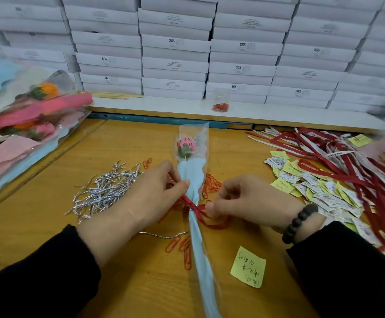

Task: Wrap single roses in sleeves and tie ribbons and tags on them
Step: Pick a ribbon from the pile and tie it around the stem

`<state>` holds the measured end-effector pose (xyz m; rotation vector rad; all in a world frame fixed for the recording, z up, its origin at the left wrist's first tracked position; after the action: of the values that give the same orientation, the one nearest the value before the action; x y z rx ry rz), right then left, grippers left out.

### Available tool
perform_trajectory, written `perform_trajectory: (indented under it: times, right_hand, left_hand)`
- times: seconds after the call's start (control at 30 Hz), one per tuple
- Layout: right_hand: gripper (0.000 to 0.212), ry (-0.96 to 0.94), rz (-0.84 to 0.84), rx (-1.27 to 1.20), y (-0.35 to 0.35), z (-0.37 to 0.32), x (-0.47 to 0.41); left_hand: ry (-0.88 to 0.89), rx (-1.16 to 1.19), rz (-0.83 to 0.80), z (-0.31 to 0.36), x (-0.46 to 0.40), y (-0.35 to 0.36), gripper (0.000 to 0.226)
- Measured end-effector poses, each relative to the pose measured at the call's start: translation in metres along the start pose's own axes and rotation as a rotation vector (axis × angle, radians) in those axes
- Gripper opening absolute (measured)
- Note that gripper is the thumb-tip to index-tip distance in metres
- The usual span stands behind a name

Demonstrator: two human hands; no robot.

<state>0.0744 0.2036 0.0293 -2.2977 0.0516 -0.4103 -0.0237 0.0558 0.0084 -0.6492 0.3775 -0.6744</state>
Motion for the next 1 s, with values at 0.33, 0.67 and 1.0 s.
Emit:
perform_trajectory:
  times: [0.33, 0.67, 1.0]
  right_hand:
    - [0.026, -0.111, 0.063, -0.043, 0.029, -0.013, -0.008]
    - [0.031, -0.261, 0.169, -0.256, 0.041, -0.035, 0.000]
    - [0.067, 0.082, 0.382, -0.884, 0.013, 0.011, -0.025]
  left_hand:
    - [-0.075, 0.234, -0.041, 0.001, 0.000, 0.001, 0.018]
    - [-0.175, 0.656, -0.015, -0.004, -0.001, -0.002, 0.061]
    - [-0.087, 0.689, -0.422, -0.036, 0.013, -0.036, 0.066]
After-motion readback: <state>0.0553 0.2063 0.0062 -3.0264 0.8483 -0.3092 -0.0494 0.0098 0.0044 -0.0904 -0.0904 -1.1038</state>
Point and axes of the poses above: each hand's wrist, its own x-axis away from the middle knuckle, its own y-axis out of the palm, z = x × y, the point moved 2 cm from there along -x, towards the middle knuckle, and after that the axes turned 8 degrees about -z, right-handed, at the moved point
